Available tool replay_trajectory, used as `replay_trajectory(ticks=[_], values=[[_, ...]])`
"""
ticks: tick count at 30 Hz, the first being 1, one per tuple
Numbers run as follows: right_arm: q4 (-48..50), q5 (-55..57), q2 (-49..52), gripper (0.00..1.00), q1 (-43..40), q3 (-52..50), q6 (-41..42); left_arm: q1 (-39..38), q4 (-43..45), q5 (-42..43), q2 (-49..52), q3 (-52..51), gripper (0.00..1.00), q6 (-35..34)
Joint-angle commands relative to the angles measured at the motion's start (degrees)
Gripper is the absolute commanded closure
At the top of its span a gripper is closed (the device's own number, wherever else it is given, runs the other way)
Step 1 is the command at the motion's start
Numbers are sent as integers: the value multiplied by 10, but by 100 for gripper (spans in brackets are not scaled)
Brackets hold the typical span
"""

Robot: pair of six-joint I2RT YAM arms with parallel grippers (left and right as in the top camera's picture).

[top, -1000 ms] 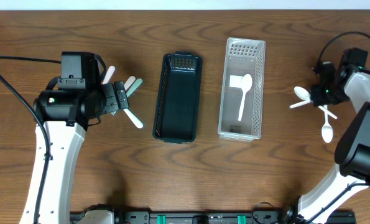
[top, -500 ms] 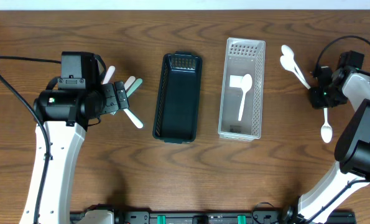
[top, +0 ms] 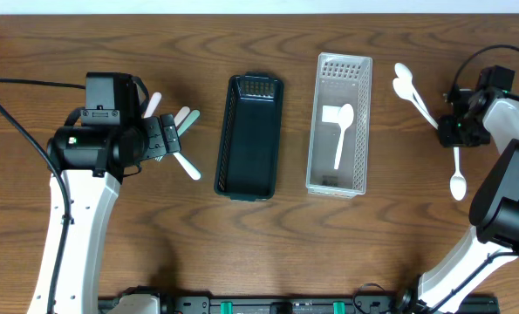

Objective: Pack container

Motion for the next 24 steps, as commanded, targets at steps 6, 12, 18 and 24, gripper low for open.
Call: replay_trajectory(ticks=[6,12,18,24], values=[[-62,27,0,71,-26,9,190,3,-2,-9,0,12,2,4],[-89,47,0,61,-48,6,219,3,-2,-9,0,12,2,4],[-96,48,1,73,-51,-2,212,3,-2,-9,0,12,2,4],[-67,47,3,75,-47,-36,213,3,-2,-9,0,12,2,4]])
